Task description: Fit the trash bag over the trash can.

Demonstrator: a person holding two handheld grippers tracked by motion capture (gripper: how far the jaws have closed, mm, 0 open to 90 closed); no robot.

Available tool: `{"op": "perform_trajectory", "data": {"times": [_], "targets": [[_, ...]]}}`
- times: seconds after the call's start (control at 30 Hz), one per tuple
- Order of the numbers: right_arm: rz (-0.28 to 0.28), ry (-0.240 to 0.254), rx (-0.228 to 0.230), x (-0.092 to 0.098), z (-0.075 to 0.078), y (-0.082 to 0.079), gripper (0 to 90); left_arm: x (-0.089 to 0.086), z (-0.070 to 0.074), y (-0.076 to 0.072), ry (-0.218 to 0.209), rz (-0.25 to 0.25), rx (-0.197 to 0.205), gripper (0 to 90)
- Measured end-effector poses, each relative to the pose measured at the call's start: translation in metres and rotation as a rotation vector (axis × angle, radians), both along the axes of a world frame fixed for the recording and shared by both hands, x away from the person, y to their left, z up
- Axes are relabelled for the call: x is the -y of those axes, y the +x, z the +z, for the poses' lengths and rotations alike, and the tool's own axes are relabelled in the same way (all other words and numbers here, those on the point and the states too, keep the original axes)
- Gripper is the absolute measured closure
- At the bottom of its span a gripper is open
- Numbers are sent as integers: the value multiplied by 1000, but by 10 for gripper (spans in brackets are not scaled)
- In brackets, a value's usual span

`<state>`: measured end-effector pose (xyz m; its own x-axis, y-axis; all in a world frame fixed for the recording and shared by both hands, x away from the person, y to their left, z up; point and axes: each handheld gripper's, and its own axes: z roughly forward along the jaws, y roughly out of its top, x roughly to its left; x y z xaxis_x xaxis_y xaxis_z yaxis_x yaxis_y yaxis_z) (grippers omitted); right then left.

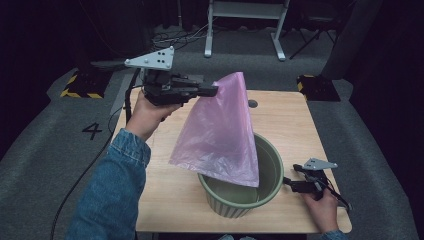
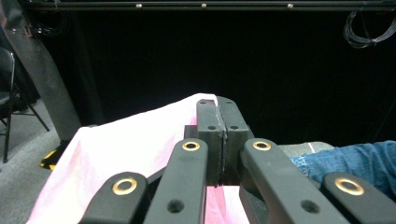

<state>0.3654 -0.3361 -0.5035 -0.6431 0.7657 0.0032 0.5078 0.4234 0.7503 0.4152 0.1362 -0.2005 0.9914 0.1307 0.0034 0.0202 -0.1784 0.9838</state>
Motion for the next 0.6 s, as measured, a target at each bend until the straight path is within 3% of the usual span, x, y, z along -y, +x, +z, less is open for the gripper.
{"op": "perform_trajectory", "data": {"times": [0.3, 0.6], "targets": [[13, -3, 3, 0, 0, 0, 253, 33, -10, 6, 34, -5, 20, 894], [17, -2, 3, 0, 0, 0, 253, 48, -35, 8, 47, -17, 9, 893]]}}
